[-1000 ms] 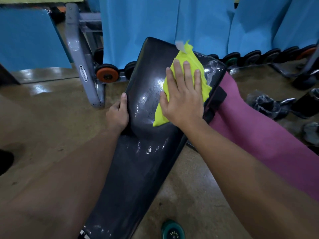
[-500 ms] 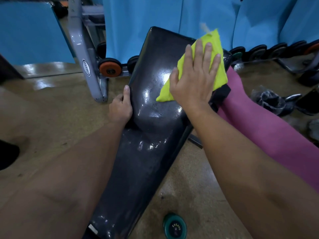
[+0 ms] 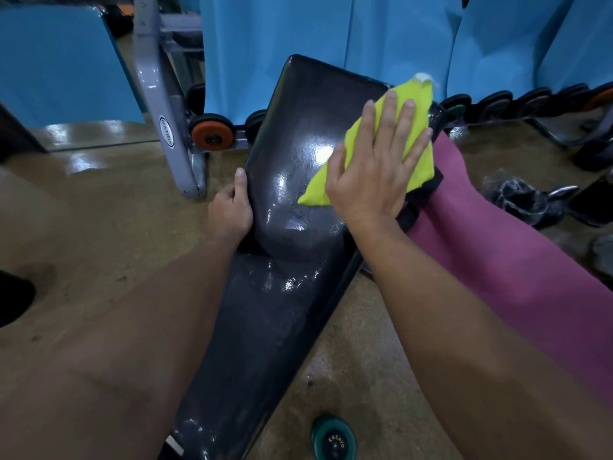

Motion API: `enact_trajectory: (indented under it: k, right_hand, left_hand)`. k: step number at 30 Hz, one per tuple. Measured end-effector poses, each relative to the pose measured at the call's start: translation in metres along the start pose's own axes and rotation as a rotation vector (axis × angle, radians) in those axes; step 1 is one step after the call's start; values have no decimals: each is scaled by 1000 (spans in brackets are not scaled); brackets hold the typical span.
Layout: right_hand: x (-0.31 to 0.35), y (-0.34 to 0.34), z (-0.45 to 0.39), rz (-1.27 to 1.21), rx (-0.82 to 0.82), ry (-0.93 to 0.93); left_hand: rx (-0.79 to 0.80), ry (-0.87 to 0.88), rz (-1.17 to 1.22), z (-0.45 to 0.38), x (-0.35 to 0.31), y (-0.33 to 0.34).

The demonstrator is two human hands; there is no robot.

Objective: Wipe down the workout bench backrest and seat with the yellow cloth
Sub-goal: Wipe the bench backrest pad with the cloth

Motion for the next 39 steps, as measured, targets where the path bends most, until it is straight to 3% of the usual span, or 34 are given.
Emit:
enact_trajectory:
  k: [4,10,16,22,27,33,39]
  right_hand:
    - [-19,-1,31,-24,39,-245]
    - [-10,-4,15,-7,11,-22]
    - [-16,1,51,-21,65,-220]
    - [1,0,24,35,53,-59]
    - [-7,4,53,18,108,-307]
    - [0,2,22,59,62,-94]
    - [-9,5,46,31,94,-310]
  left_hand:
    - [5,7,-14,3,-4,-2]
    - [-18,31,-12,5,-4,-1]
    - [-2,24,-9,7,-7,-3]
    - [-22,17,-9,8,-5,-2]
    - [3,1,-29,7,-6,-3]
    - [14,-28,-40,8,-4,-3]
    - [14,-28,26,4,-1,-1]
Point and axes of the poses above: each hand's wrist, its own z-axis away from the middle knuckle, its own y-axis out of the palm, x = y × z, the point moved 3 cm from there along -z, towards the middle knuckle, and after that the axes turned 2 degrees about -z, right-handed, at the moved point
